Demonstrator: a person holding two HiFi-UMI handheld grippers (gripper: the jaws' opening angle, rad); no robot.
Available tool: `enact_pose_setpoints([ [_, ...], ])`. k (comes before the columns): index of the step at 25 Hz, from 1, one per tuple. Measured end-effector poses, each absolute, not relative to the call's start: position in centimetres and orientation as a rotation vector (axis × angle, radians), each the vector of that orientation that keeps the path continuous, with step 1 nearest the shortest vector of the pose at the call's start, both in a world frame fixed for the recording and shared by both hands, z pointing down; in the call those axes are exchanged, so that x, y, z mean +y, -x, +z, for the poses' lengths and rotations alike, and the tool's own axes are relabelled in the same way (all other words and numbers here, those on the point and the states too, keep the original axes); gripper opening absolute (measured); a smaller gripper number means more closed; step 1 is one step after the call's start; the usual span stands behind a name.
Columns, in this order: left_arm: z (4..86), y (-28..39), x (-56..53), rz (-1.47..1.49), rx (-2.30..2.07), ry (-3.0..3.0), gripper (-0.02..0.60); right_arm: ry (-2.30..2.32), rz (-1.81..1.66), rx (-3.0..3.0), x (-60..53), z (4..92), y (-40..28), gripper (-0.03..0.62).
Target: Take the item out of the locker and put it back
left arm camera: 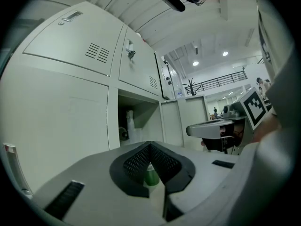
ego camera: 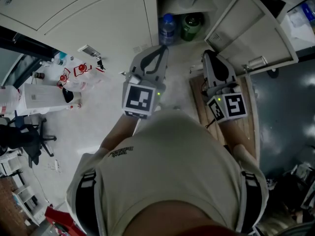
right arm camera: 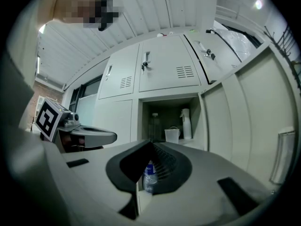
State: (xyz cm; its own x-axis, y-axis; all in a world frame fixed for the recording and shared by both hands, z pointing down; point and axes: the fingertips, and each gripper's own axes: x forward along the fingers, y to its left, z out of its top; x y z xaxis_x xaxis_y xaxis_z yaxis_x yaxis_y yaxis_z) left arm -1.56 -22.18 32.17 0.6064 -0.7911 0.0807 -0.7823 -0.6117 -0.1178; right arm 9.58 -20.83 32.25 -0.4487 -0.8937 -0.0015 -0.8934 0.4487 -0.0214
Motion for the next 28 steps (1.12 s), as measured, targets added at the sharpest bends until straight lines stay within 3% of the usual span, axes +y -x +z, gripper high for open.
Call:
enact_pose_setpoints([
  [3,31.9,0.9,-22.8,-0.182,1.355,2.753,0.014,1.655,0.006,2.643,-21.9,31.7,-10.1,0.018],
  [7,30.4,0.0,-24.5,-0.132,1.367,2.732,0.014,1.664,0.046,2.615,-24.5,30.4,-11.0,0.109],
  [10,29.1,-0.2,-26.2,-0.095,1.378,2.685,0.014,1.663,0.128,2.614,-26.3,29.0,-11.0,0.118],
  [13,28.0,-0.3,-27.7,-0.068,1.401,2.658,0.014,1.646,0.186,2.638,-28.3,27.9,-10.3,0.188],
  [16,27.0,-0.7,-29.1,-0.023,1.415,2.645,0.014,1.648,0.207,2.616,-30.5,27.0,-9.8,0.195],
  [23,26.8,-1.5,-32.0,-0.011,1.46,2.63,0.014,1.7,0.146,2.624,-36.1,28.0,-9.0,0.296],
  [28,28.4,-2.4,-33.6,-0.057,1.483,2.656,0.014,1.734,0.114,2.682,-39.6,29.7,-8.3,0.324],
])
